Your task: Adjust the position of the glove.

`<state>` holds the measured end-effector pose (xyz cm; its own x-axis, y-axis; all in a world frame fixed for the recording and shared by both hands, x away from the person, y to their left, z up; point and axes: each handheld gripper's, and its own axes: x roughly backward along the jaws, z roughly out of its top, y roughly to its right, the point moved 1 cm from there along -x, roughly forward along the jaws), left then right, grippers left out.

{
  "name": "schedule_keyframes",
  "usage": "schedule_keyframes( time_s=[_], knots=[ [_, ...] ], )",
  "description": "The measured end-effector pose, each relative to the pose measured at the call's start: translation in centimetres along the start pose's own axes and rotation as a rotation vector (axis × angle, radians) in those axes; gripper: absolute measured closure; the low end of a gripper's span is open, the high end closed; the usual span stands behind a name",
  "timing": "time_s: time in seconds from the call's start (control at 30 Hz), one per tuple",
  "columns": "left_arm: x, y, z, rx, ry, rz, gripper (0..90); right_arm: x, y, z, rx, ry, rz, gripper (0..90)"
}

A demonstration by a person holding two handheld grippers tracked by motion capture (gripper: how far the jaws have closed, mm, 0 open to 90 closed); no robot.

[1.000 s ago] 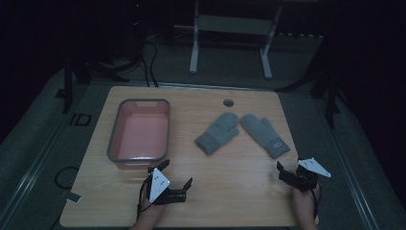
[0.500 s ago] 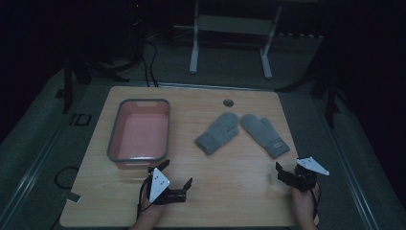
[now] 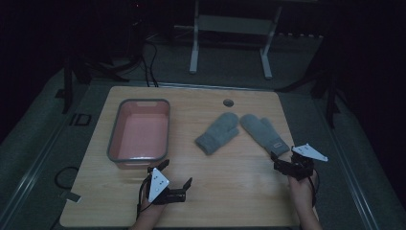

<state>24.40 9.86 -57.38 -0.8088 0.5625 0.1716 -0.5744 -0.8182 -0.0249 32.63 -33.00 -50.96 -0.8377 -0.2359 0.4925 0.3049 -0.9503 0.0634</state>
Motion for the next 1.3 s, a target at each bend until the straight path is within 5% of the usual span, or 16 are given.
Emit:
schedule_keyframes(
  time_s=[0.33, 0.57, 0.77, 1.03, 1.13, 1.2, 1.3],
  knots=[
    [0.0, 0.0, 0.0, -0.002, 0.002, -0.001, 0.9, -1.6, -1.2, 3.9, 0.029, -0.025, 0.097, 13.6],
    [0.0, 0.0, 0.0, -0.002, 0.005, -0.002, 0.9, -3.7, -2.7, 6.9, 0.112, -0.045, 0.168, 13.5],
    [0.0, 0.0, 0.0, -0.001, 0.007, -0.003, 0.9, -5.7, -4.2, 8.0, 0.179, -0.028, 0.216, 13.3],
    [0.0, 0.0, 0.0, 0.000, 0.007, -0.004, 0.9, -8.2, -6.3, 8.8, 0.206, -0.105, 0.292, 15.9],
    [0.0, 0.0, 0.0, 0.001, 0.007, -0.005, 0.9, -9.3, -7.4, 9.2, 0.252, -0.103, 0.253, 13.6],
    [0.0, 0.0, 0.0, 0.003, 0.007, -0.006, 0.9, -9.9, -7.9, 9.4, 0.253, -0.118, 0.325, 14.8],
    [0.0, -0.1, 0.0, 0.009, 0.005, -0.009, 0.9, -11.0, -8.5, 9.6, 0.245, -0.119, 0.368, 14.2]
  ],
)
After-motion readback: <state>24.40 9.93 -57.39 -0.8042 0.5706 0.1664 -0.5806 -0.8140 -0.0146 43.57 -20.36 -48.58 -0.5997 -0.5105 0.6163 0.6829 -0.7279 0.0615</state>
